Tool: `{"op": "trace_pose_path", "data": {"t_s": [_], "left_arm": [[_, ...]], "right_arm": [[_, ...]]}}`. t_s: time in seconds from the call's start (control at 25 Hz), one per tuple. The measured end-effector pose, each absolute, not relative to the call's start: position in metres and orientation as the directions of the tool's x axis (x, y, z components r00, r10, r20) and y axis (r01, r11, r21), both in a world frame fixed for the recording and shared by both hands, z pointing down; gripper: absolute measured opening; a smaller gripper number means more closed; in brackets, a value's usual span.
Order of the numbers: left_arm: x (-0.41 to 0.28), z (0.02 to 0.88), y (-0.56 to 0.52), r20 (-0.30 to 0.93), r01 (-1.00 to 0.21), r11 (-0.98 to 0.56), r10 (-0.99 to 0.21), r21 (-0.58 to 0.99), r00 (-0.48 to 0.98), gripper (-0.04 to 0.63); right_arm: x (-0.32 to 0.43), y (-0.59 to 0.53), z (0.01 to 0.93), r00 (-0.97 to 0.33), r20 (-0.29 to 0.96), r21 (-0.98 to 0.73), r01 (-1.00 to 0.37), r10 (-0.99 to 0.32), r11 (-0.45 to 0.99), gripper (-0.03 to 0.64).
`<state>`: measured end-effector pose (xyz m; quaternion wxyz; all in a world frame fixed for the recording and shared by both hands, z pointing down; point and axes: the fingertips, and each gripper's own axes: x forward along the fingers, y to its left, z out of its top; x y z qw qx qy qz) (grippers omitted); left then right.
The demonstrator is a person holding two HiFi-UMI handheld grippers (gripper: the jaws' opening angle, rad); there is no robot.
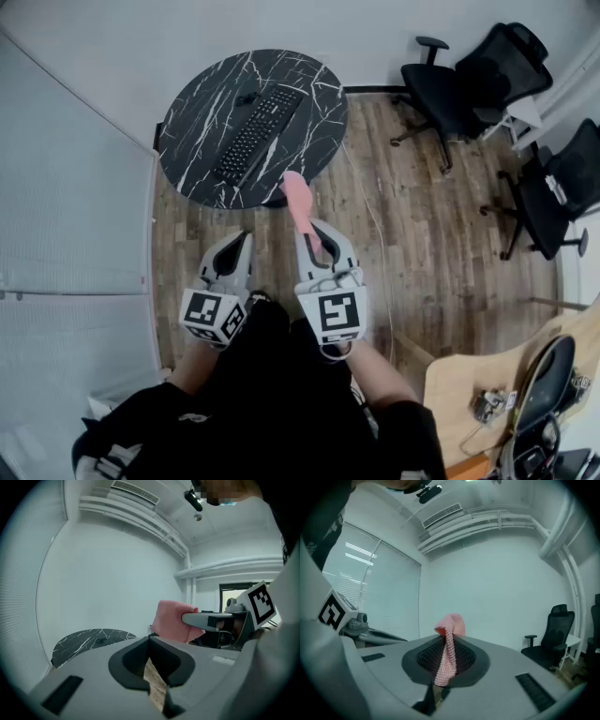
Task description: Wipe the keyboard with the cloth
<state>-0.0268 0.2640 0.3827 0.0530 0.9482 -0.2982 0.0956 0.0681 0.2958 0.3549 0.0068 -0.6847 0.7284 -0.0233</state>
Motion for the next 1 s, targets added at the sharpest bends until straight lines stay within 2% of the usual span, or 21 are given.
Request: {"op": "trace_pose_path", "data": {"t_s": [0.24, 0.48, 0.8, 1.0], "left_arm": [[-0.026, 0.4, 0.261, 0.266, -0.566, -0.822, -0.534, 0.056, 0.802, -0.002], [-0.02, 0.425, 0.219, 0.309, -0.576, -0.813, -0.527, 0.086, 0.791, -0.002], [0.023, 0.445, 0.121, 0.301, -0.554, -0.816, -0.493, 0.166, 0.816, -0.002], [0.02, 0.448, 0.036, 0.302, -0.582, -0.792, -0.518, 0.185, 0.8, -0.002]], "right_arm": [[0.073, 0.293, 0.379, -0.079, 0.07, -0.111, -0.991, -0.994, 0.071, 0.006], [0.078, 0.267, 0.408, -0.104, 0.162, -0.105, -0.991, -0.981, 0.087, 0.006], [0.102, 0.187, 0.424, -0.126, 0.278, -0.058, -0.992, -0.952, 0.114, 0.006], [0.099, 0.11, 0.417, -0.174, 0.32, -0.011, -0.984, -0.931, 0.18, 0.006]]}}
